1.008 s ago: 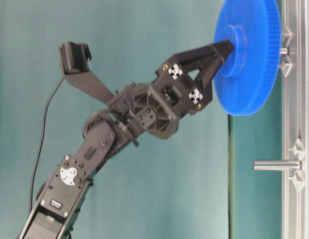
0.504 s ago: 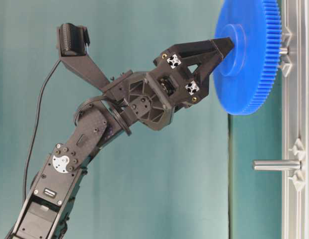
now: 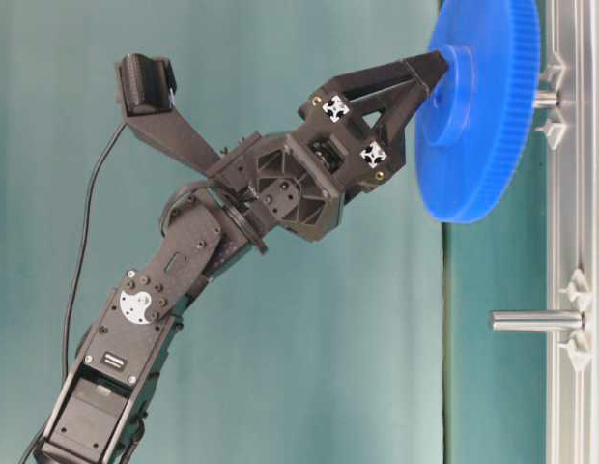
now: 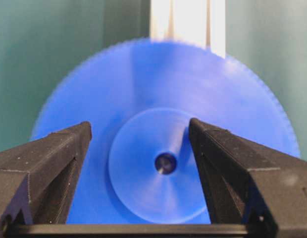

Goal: Insert the large gear onto the shaft.

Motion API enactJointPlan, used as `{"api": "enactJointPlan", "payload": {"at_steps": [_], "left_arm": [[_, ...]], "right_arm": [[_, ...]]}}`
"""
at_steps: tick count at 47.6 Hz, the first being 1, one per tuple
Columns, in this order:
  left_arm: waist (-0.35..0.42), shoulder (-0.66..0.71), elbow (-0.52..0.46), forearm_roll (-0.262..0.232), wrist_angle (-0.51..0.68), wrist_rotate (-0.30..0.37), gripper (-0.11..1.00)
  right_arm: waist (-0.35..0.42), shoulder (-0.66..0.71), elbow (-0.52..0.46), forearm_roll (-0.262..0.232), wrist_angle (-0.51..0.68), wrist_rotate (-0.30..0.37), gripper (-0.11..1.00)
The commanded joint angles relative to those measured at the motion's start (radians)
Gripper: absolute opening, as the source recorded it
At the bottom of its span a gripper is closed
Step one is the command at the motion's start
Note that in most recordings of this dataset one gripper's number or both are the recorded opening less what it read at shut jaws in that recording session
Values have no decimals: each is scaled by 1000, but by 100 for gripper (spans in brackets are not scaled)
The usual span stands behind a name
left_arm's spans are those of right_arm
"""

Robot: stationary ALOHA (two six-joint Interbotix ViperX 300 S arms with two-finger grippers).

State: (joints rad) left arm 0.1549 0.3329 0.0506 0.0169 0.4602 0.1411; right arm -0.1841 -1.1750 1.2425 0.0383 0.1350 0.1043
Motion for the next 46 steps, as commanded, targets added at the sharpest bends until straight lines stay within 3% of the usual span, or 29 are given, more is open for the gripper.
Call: {"api": "enactJointPlan", "payload": {"at_steps": [1,32,38,46], "left_arm": [[14,-9,9,3,34,2,82],[18,-61,-43,3,-15,3,79],[18,-60,-51,3,-31,11,70],[15,-49,-48,3,-32,18,42]], "right_arm": [[2,6,-12,-2,-11,9,68],[9,6,-14,-2,-12,9,66],[11,6,-12,0,-12,9,66],[11,8,-11,-2,-12,9,66]]}}
